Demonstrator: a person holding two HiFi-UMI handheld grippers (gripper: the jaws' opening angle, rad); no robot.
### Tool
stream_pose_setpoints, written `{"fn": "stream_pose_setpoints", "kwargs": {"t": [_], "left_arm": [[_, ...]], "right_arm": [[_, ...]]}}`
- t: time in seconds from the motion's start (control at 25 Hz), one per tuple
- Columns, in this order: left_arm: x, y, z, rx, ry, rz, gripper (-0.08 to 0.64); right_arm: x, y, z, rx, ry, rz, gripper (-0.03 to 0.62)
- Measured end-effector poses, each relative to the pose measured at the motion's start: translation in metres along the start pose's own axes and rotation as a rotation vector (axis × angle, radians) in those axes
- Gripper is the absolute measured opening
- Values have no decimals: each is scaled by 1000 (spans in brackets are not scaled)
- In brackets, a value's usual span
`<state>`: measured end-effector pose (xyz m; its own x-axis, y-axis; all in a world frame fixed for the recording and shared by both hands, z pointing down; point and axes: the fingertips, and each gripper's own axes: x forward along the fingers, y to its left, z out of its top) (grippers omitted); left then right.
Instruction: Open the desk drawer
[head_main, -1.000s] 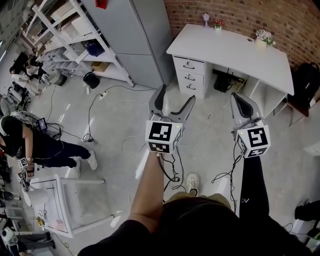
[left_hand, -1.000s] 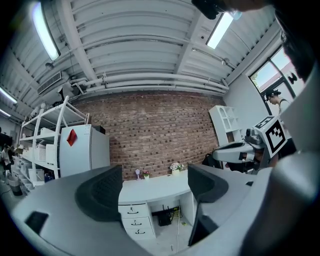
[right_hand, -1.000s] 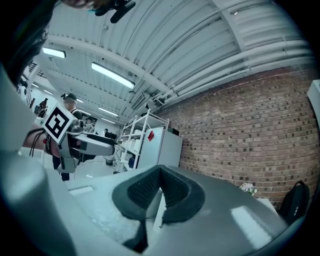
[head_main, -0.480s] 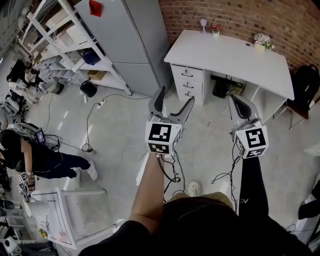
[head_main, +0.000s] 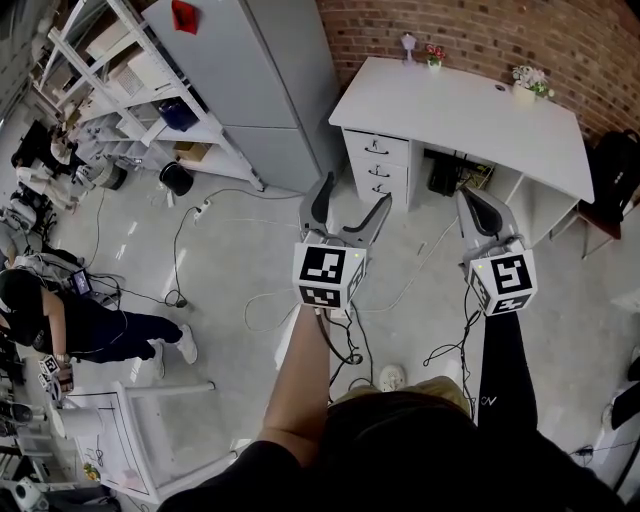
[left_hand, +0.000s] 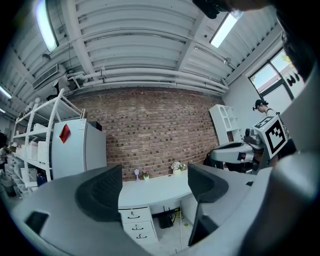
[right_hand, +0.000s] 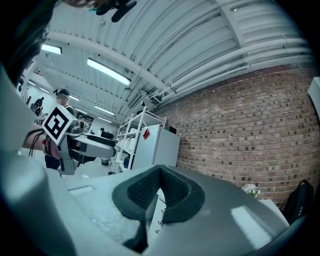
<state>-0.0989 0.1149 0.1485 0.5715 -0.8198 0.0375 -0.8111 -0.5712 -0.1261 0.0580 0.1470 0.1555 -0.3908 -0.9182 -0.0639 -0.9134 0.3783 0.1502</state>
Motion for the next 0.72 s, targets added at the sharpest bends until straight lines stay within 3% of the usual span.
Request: {"fn": "stream_pose_setpoints", "kwargs": {"t": [0.72], "left_arm": [[15,17,-3,-5,-6,-11,396]], "right_arm": [[23,-1,1,-10,-1,-7,0]]}}
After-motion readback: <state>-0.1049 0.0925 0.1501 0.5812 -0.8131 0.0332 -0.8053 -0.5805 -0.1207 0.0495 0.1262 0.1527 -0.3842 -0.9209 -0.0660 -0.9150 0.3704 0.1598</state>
